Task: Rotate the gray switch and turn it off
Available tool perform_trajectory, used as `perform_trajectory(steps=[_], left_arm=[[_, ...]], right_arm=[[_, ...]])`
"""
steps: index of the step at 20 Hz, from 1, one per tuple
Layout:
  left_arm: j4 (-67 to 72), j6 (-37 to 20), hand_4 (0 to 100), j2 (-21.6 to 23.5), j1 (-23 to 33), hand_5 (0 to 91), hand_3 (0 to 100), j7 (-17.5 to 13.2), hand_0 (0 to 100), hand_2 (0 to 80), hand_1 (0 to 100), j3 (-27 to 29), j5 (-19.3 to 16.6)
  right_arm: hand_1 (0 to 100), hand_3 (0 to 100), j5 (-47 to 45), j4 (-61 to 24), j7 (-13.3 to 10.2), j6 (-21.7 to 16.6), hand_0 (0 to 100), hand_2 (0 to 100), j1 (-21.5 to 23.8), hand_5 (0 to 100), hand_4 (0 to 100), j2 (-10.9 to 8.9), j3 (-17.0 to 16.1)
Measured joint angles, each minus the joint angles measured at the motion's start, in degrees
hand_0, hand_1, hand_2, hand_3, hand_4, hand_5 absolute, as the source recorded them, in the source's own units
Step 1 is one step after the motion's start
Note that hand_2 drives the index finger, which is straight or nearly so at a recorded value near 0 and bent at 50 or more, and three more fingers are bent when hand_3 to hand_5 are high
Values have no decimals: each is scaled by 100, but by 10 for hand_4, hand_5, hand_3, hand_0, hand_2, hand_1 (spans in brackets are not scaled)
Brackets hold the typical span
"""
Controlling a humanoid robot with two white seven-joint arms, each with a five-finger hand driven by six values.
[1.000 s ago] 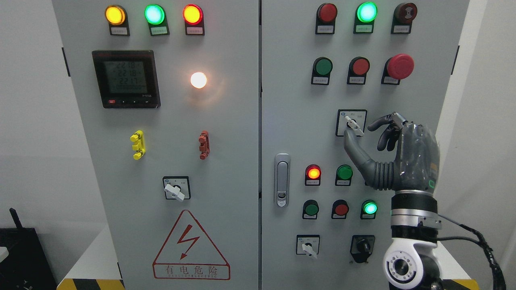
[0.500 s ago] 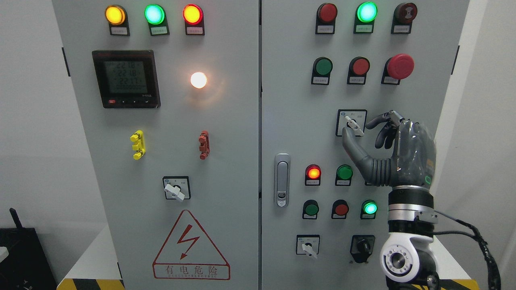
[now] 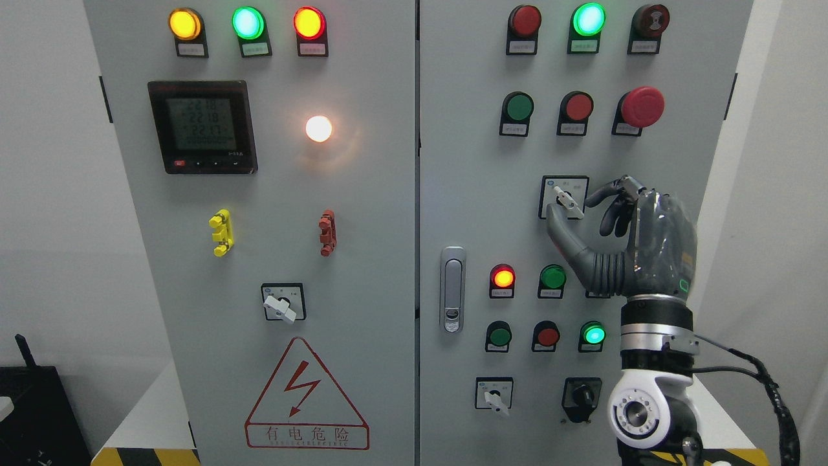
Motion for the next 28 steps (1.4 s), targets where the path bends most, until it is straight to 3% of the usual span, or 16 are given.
perform_trajectory(steps=[20, 28], left_arm=[[0, -7, 0, 0, 0, 0, 0, 0, 120, 0, 389, 0, 0], [0, -7, 0, 0, 0, 0, 0, 0, 120, 0, 389, 0, 0]], right_arm=[[458, 948, 0, 132, -15, 18, 129, 626, -88, 1000, 958, 2, 1], [449, 950, 0, 183, 4, 18, 192, 634, -132, 1000, 959, 3, 2]])
